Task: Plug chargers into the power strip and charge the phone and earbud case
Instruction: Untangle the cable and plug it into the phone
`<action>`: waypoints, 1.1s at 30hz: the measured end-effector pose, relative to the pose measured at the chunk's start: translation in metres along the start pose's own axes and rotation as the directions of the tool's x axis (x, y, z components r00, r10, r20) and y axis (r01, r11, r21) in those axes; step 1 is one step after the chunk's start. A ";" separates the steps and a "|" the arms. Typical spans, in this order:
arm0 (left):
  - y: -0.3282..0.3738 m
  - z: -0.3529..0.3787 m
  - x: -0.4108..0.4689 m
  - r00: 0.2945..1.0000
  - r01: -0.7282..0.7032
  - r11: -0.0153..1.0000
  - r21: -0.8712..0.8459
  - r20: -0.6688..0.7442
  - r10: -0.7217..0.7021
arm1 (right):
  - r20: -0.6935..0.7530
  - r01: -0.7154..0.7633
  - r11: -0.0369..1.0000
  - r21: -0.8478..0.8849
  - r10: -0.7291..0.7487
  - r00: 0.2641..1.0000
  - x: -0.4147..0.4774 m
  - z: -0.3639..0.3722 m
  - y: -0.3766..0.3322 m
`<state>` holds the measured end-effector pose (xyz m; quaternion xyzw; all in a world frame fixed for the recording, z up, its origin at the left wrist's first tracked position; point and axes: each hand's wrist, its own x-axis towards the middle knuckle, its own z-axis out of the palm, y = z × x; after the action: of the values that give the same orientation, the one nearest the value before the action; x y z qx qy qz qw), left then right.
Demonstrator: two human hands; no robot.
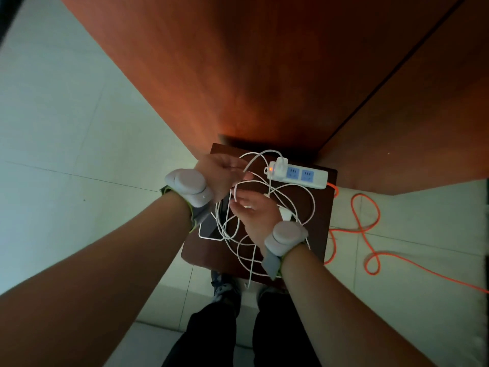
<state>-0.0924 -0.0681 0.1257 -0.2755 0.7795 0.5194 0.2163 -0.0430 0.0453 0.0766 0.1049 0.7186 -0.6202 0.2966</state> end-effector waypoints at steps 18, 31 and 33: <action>-0.023 -0.039 -0.087 0.934 -0.023 0.993 0.119 0.355 -0.021 | 0.100 -0.173 0.798 0.577 0.141 0.985 -0.044 -0.029 -0.099; -0.009 -0.052 -0.120 0.971 -0.164 0.938 0.305 0.215 0.100 | 0.118 -0.209 0.780 0.590 0.173 0.978 -0.062 -0.062 -0.099; 0.002 -0.055 -0.125 0.970 -0.192 0.952 0.240 0.196 0.147 | 0.117 -0.200 0.875 0.442 0.165 0.979 -0.072 -0.059 -0.096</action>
<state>-0.0024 -0.0926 0.2251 -0.1300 0.8387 0.4531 0.2727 -0.0529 0.0967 0.1997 0.2145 0.5303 -0.7427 0.3481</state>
